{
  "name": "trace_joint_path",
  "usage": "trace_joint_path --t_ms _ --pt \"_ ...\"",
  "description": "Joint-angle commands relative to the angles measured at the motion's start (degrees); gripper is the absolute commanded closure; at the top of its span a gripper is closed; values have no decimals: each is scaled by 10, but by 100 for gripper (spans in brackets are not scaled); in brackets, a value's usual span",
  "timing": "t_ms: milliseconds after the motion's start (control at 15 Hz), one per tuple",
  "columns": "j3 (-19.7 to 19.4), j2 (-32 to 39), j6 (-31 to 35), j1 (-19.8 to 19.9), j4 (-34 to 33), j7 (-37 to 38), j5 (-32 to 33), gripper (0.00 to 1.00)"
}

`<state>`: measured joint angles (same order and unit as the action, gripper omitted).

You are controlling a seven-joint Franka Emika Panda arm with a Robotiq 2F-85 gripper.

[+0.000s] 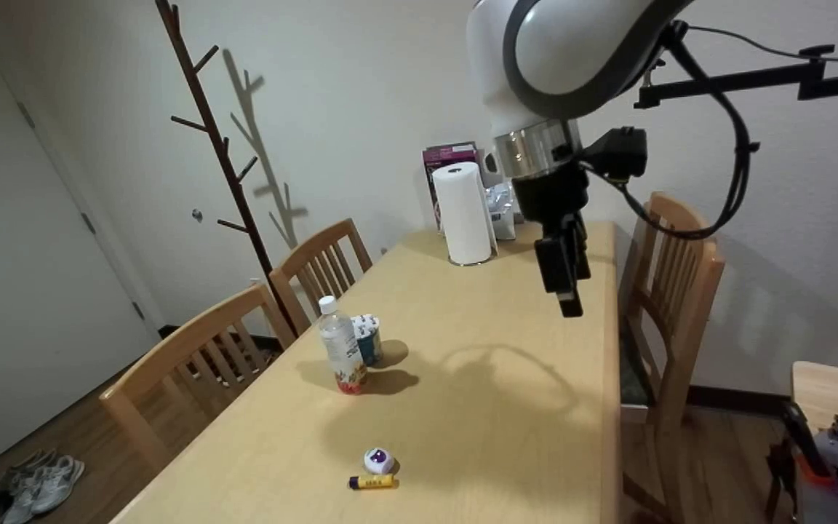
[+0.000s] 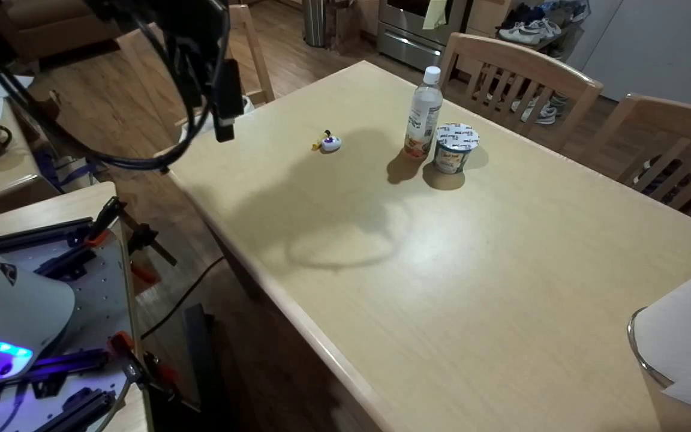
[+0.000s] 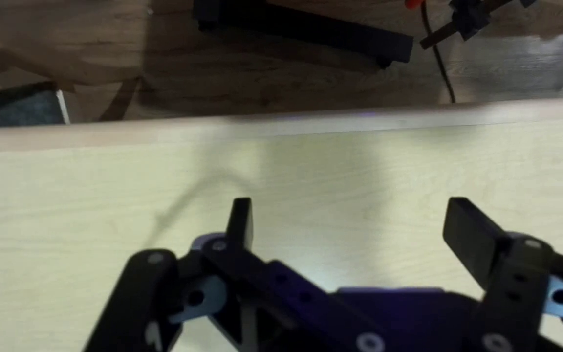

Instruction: Place the two small objects in the bag

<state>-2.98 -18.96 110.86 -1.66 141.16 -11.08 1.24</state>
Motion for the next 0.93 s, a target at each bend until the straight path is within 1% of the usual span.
trace_joint_path --t_ms 0,67,200,333,400,467,600,667,733,800,867 --pt "6 110 38 -35 -48 -88 -54 0" --pt "12 140 45 -44 -63 -109 -65 0" --pt "26 201 38 -53 -105 -153 -84 0" --pt "40 243 13 -48 -143 -174 -79 0" --pt "44 195 38 -42 -95 -137 -68 0" --pt "51 219 35 -41 -113 -144 -67 0" --pt "54 245 32 -39 -133 -151 -66 0" --pt "56 227 71 -41 -109 -147 -53 0" --pt "62 227 114 -48 -96 -146 -24 0" --pt "68 248 159 -53 -96 -149 -8 0" --pt "77 272 197 -55 -98 -158 -12 0"
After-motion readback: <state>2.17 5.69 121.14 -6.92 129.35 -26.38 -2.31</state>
